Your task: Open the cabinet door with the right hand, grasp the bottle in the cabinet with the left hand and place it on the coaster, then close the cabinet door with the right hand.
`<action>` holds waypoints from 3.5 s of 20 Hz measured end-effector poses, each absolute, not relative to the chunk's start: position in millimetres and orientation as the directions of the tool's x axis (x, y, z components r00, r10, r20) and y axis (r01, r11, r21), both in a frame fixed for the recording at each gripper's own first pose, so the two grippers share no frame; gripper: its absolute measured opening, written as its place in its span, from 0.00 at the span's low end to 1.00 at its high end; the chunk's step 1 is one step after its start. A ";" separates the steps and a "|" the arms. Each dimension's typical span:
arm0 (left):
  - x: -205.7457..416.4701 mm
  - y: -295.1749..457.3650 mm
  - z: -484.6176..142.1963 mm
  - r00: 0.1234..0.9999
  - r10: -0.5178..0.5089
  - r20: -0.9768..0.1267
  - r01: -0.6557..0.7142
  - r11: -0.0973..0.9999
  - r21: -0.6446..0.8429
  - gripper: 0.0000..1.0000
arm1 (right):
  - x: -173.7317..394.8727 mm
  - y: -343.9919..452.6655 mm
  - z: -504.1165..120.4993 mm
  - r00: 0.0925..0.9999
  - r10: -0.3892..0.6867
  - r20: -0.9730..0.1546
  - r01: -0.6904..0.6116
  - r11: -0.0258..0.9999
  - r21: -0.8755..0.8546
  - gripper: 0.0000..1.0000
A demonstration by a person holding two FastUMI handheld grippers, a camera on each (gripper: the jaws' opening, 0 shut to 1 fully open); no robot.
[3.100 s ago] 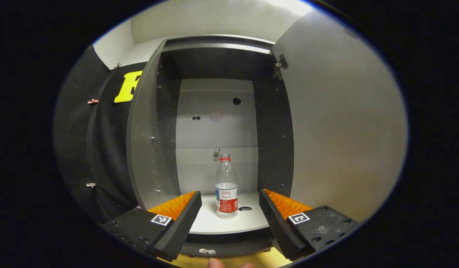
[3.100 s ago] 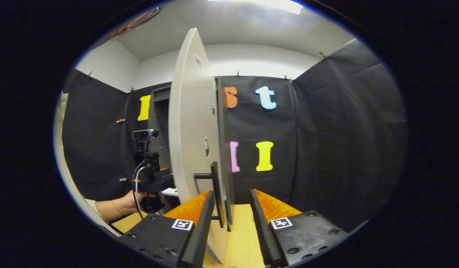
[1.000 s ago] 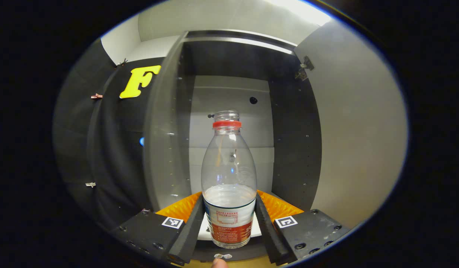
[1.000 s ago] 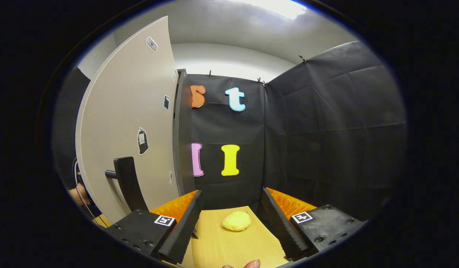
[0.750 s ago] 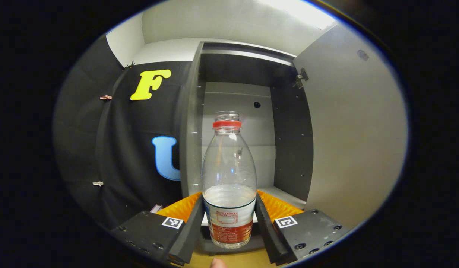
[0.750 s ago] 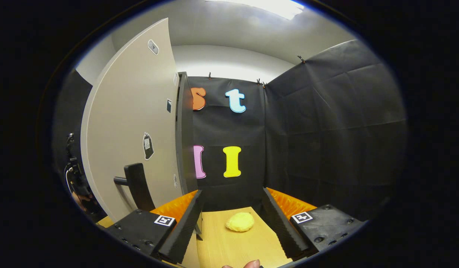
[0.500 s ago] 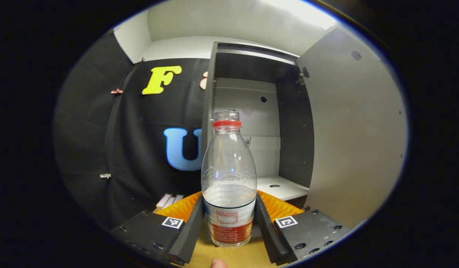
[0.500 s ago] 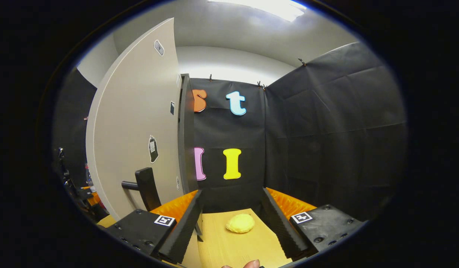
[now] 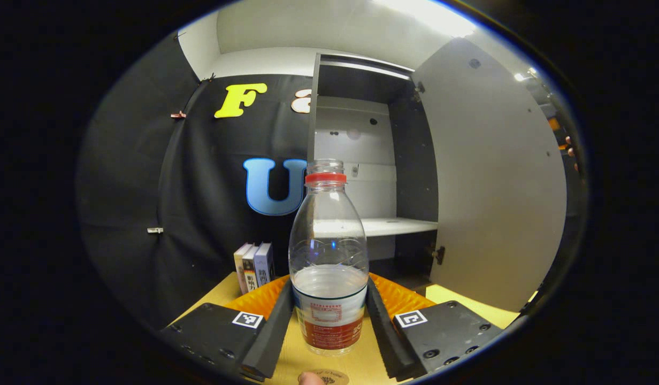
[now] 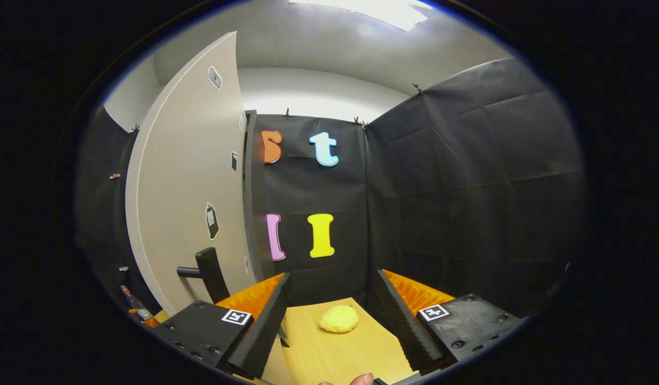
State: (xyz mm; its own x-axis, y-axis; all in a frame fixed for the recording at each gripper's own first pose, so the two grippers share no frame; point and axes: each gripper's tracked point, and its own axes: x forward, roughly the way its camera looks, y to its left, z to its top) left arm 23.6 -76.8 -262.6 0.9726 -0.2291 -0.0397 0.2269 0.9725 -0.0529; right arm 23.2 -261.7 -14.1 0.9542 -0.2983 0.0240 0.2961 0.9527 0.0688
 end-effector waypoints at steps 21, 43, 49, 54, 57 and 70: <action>-2.6 -86.2 -439.2 0.927 -0.356 -0.116 0.354 0.934 -0.042 0.77 | 10.9 -239.3 -17.2 0.930 -0.364 -0.042 0.365 0.931 0.026 0.96; -12.5 -63.9 -300.9 0.961 -0.228 -0.157 0.212 0.971 -0.109 0.93 | 18.7 -239.9 -33.1 0.945 -0.321 -0.056 0.321 0.947 -0.002 0.97; -10.0 -33.2 -206.3 0.980 -0.158 -0.119 0.139 0.979 -0.152 0.93 | 19.8 -238.7 -34.6 0.949 -0.308 -0.060 0.309 0.951 0.016 0.98; -9.7 5.7 -136.2 0.990 -0.085 -0.109 0.057 0.970 -0.235 0.94 | 18.9 -239.3 -35.7 0.947 -0.313 -0.067 0.316 0.948 0.026 0.97; -9.4 30.7 -104.2 0.996 -0.027 -0.081 0.013 0.985 -0.173 0.94 | 18.9 -238.1 -35.4 0.946 -0.319 -0.065 0.321 0.947 0.028 0.98; -3.5 47.0 -94.5 0.996 -0.002 -0.087 -0.002 0.999 -0.043 0.94 | 18.7 -182.3 -42.7 0.966 -0.240 -0.094 0.249 0.963 0.106 0.96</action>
